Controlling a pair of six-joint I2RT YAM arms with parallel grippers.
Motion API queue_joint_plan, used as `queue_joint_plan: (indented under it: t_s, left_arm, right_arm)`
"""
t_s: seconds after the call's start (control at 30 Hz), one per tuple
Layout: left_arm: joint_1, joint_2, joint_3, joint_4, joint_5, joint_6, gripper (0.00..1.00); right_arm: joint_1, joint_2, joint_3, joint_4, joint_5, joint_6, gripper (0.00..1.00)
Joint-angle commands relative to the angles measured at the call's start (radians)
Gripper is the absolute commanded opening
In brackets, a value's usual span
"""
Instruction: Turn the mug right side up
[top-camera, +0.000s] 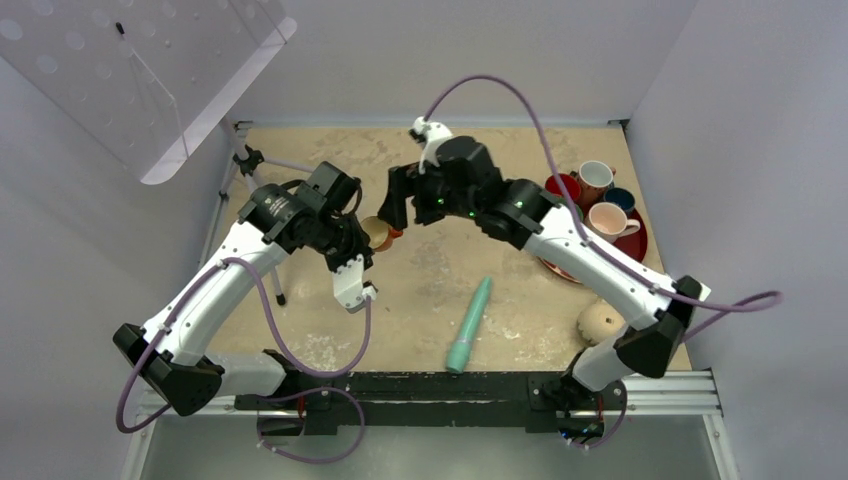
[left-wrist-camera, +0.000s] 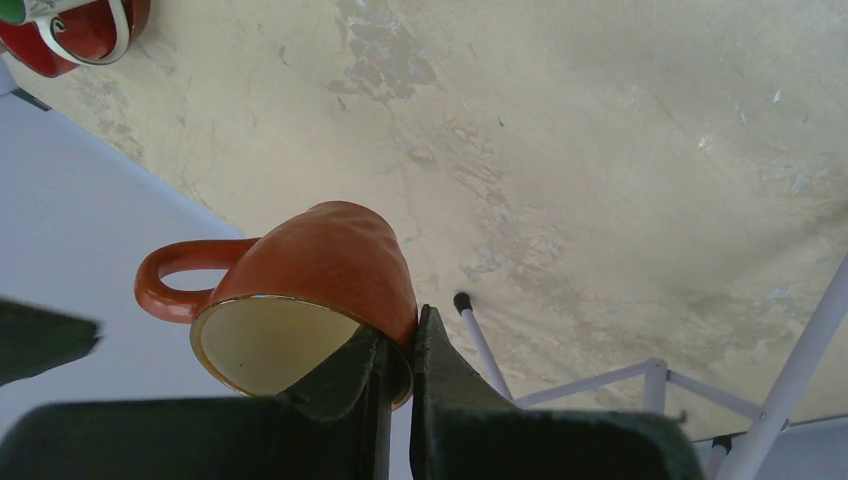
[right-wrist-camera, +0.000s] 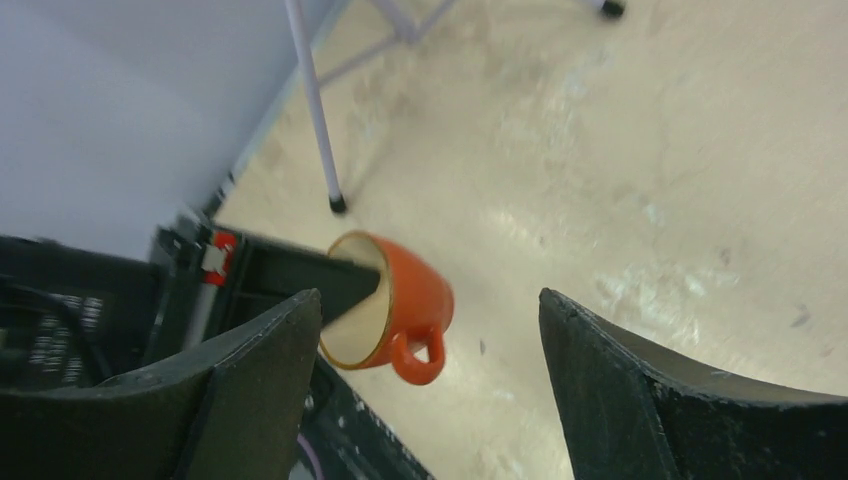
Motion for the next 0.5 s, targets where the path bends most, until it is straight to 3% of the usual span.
queue_joint_plan:
  t_s: [0.0, 0.13, 0.23, 0.47]
  left_arm:
    - [-0.014, -0.021, -0.001, 0.024, -0.054, 0.289, 0.0]
    - [-0.02, -0.016, -0.006, 0.03, -0.056, 0.286, 0.0]
    - [-0.027, -0.022, -0.011, 0.031, -0.054, 0.277, 0.0]
    - [-0.027, -0.036, -0.024, 0.038, -0.058, 0.267, 0.0]
  right_arm:
    - [0.077, 0.059, 0.107, -0.137, 0.065, -0.044, 0.79]
    - [0.108, 0.125, 0.133, -0.127, 0.08, -0.049, 0.76]
    - [0.111, 0.178, 0.161, -0.169, 0.137, -0.043, 0.66]
    - [0.109, 0.247, 0.171, -0.228, 0.248, -0.045, 0.22]
